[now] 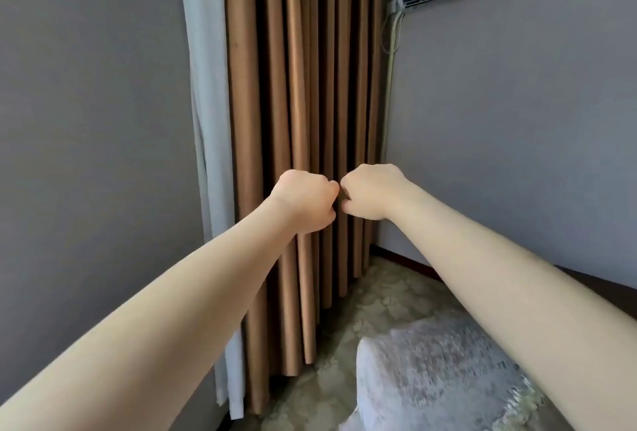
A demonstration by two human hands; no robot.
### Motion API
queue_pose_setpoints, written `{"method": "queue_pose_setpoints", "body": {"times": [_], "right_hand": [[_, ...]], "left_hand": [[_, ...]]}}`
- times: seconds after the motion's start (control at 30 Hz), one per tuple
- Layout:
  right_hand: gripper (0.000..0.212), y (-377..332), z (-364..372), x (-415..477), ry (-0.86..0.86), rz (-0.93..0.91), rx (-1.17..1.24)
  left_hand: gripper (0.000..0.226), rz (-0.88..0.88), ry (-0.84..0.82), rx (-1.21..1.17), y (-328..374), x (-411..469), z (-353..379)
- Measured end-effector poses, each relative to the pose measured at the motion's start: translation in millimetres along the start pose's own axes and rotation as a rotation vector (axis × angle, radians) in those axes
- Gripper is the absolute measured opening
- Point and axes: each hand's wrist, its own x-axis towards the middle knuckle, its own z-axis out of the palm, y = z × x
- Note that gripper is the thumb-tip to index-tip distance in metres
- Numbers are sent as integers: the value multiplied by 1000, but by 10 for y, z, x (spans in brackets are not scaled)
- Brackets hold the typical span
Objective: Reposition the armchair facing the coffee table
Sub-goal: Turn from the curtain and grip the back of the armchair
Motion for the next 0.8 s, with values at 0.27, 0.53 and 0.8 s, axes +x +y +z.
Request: {"method": "queue_pose_setpoints", "body": {"times": [0.27, 0.53, 0.8], "right_hand": [[23, -17, 499, 1317, -24, 169, 22], [25, 45, 1293, 2027, -229, 273, -40], [29, 644, 1977, 3023, -195, 300, -56]], "left_hand": [[19, 93, 41, -137, -913, 862, 1131], [21, 103, -66, -343, -1162, 1394, 2249], [20, 178, -111, -334, -1222, 2399, 3109]]}}
